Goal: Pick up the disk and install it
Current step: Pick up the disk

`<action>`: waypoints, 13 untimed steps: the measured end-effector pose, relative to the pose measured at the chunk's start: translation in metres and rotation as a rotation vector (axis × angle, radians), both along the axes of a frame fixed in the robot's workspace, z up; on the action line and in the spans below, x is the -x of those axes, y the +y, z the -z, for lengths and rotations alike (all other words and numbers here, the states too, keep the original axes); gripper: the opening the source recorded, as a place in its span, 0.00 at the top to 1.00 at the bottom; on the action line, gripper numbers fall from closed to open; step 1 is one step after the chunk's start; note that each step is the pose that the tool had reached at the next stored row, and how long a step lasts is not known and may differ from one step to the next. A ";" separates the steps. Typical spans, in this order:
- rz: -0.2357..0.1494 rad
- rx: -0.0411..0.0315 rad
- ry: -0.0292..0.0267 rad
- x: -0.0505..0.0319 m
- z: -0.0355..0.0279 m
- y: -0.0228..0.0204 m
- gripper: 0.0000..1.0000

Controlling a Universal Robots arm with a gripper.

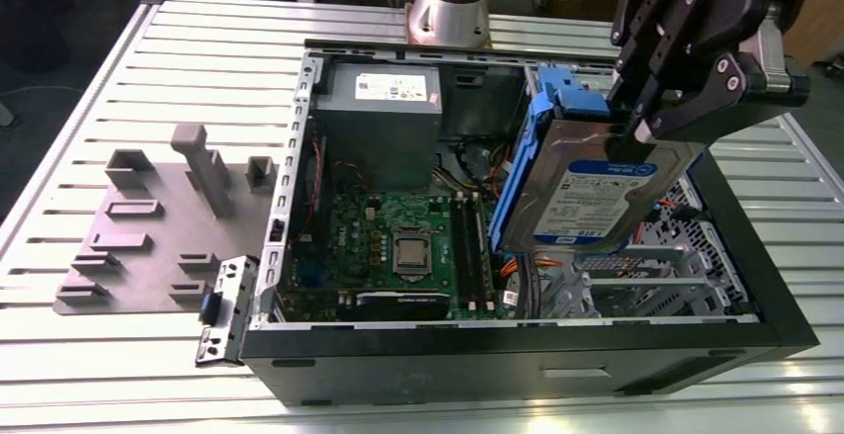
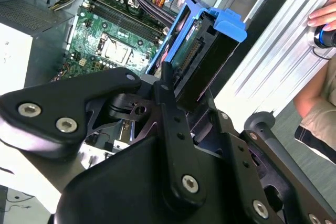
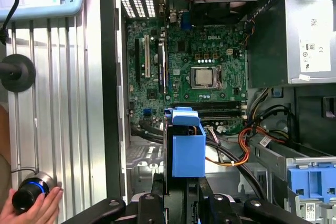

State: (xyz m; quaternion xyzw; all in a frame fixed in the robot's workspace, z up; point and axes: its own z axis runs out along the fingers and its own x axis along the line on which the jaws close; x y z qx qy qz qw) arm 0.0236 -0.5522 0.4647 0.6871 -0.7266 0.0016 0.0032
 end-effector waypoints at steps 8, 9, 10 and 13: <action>0.000 0.0000 0.0004 -0.0110 0.0000 0.0000 0.65; 0.000 0.0000 0.0005 -0.0133 0.0001 0.0000 0.65; 0.000 0.0000 0.0007 -0.0156 0.0001 0.0000 0.65; 0.000 -0.0001 0.0011 -0.0232 0.0003 0.0000 0.65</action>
